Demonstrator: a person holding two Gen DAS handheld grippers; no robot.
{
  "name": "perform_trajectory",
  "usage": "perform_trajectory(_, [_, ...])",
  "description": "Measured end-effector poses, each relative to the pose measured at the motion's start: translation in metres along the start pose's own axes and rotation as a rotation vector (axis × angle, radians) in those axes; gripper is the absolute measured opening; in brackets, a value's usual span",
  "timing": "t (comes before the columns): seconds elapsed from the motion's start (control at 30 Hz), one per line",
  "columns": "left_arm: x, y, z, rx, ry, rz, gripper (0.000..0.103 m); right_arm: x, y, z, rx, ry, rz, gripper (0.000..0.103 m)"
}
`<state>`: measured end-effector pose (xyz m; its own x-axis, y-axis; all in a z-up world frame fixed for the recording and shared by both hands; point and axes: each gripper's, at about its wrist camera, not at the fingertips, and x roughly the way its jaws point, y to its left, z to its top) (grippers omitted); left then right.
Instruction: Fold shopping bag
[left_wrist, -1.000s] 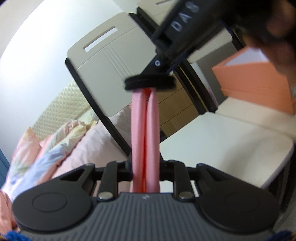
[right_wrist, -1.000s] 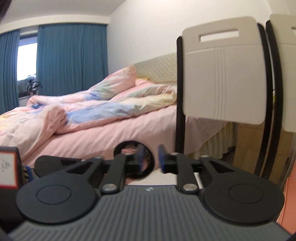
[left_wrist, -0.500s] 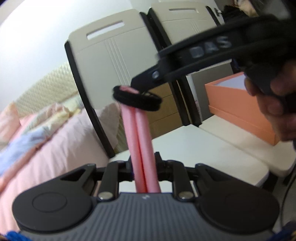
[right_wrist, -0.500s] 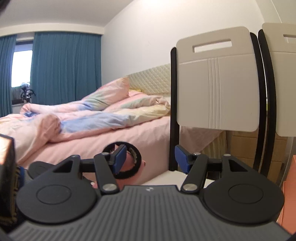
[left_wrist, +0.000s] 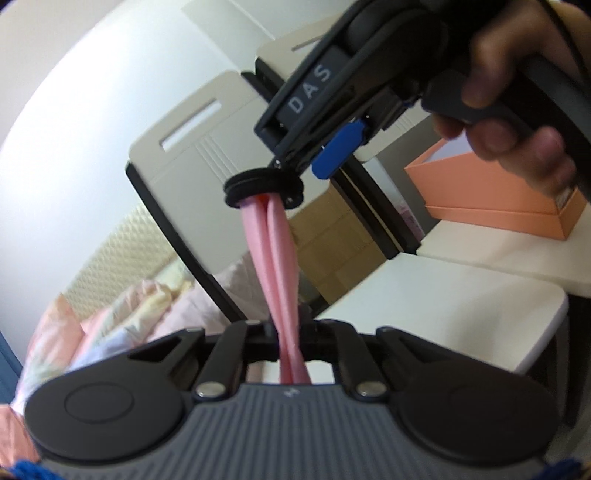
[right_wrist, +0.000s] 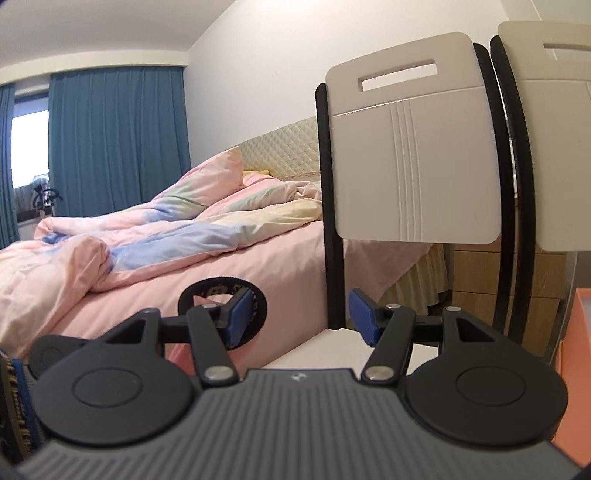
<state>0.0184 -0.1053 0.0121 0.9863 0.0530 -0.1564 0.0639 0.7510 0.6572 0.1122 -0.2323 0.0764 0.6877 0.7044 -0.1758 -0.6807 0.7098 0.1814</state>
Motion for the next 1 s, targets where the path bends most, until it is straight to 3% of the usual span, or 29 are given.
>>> perform_trajectory(0.27, [-0.006,-0.013,0.001,0.067,-0.055,0.021,0.008,-0.005,-0.013,0.002,0.026,0.032,0.021,0.062])
perform_trajectory(0.43, [-0.010,-0.013,0.004,0.043,-0.081,0.004,0.008,-0.004,-0.037,-0.001,0.186,0.056,0.082,0.067])
perform_trajectory(0.57, [-0.012,-0.008,0.006,-0.003,-0.106,-0.034,0.008,-0.002,-0.059,-0.007,0.309,0.073,0.137,0.083])
perform_trajectory(0.67, [-0.013,-0.006,0.007,-0.019,-0.120,-0.045,0.008,0.000,-0.072,-0.012,0.391,0.082,0.192,0.085])
perform_trajectory(1.0, [-0.021,-0.006,0.008,-0.023,-0.170,-0.039,0.007,0.001,-0.076,-0.012,0.418,0.101,0.202,0.086])
